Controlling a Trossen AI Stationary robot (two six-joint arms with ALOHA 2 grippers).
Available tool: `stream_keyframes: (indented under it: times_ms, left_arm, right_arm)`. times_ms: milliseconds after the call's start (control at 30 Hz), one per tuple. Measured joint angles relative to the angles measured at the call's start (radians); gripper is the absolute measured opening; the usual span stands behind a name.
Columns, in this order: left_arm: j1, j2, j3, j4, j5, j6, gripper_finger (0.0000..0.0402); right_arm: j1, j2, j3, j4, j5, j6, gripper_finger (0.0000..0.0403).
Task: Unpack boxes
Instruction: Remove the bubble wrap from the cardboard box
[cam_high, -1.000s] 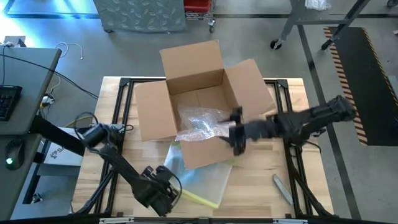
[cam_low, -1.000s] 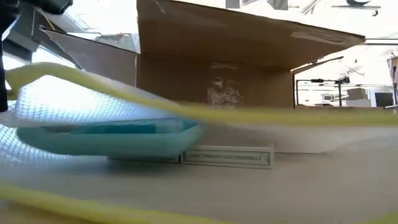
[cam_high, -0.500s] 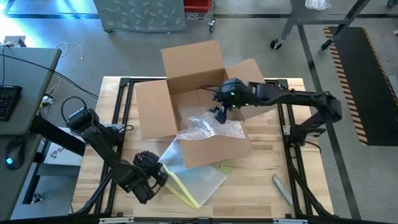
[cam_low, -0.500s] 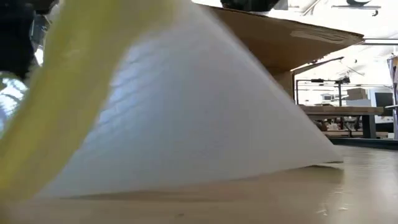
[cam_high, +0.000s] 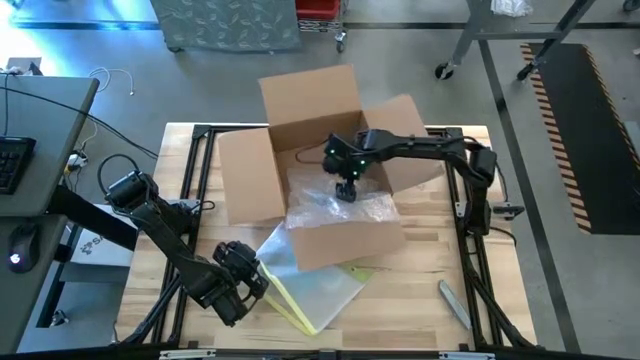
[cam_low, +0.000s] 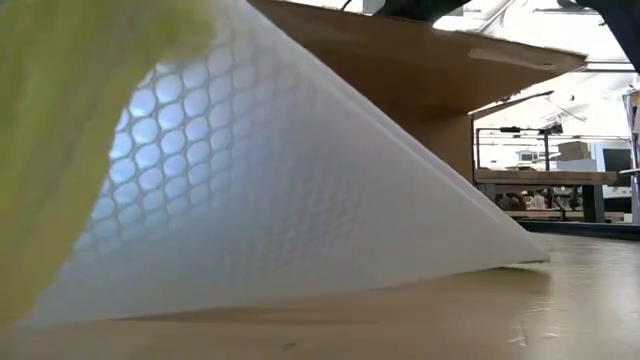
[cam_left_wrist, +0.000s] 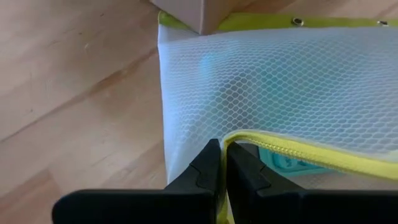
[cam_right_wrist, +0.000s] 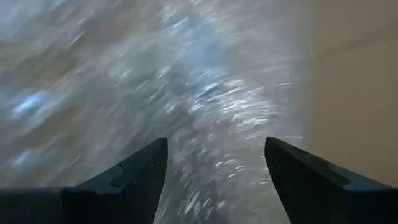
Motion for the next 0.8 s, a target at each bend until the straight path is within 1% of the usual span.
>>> stream_keyframes:
  times_ms: [67, 100, 133, 200, 300, 400, 467, 567, 633, 700, 800]
  left_arm:
    - [0.000, 0.000, 0.000, -0.010, -0.007, -0.011, 0.0000]
    - [0.002, 0.000, 0.000, -0.014, -0.008, -0.019, 0.0000]
    - [0.006, 0.000, 0.000, -0.016, -0.006, -0.020, 0.0000]
    - [0.011, 0.000, 0.000, -0.017, 0.011, -0.008, 0.0000]
    - [0.022, 0.000, 0.000, -0.032, 0.053, 0.018, 0.0000]
    - [0.032, 0.000, 0.000, -0.058, 0.061, 0.019, 0.0000]
    - [0.041, 0.000, 0.000, -0.078, 0.061, 0.018, 0.0000]
    - [0.054, 0.000, 0.000, -0.096, 0.075, 0.021, 0.0000]
    - [0.061, 0.000, 0.000, -0.097, 0.075, 0.036, 0.0000]
    - [0.070, 0.000, 0.000, -0.096, 0.074, 0.044, 0.0000]
    - [0.081, 0.000, 0.000, -0.090, 0.079, 0.044, 0.0000]
  right_arm:
    - [0.001, 0.007, 0.001, -0.090, -0.088, -0.115, 0.0254]
    - [0.007, 0.009, 0.001, -0.129, -0.106, -0.172, 0.0254]
    - [0.015, 0.010, 0.001, -0.150, -0.108, -0.208, 0.0254]
    - [0.030, 0.007, 0.001, -0.155, -0.106, -0.217, 0.0254]
    - [0.050, 0.004, -0.011, -0.057, -0.112, -0.190, 0.0254]
    - [0.078, 0.001, -0.046, -0.010, -0.143, -0.267, 0.0254]
    - [0.090, -0.004, -0.065, 0.019, -0.144, -0.320, 0.0254]
    - [0.091, -0.003, -0.073, 0.107, -0.141, -0.310, 0.0254]
    - [0.086, 0.007, -0.076, 0.207, -0.086, -0.299, 0.0254]
    - [0.084, 0.012, -0.082, 0.229, -0.066, -0.282, 0.0252]
    - [0.076, 0.003, -0.075, 0.302, -0.075, -0.279, 0.0236]
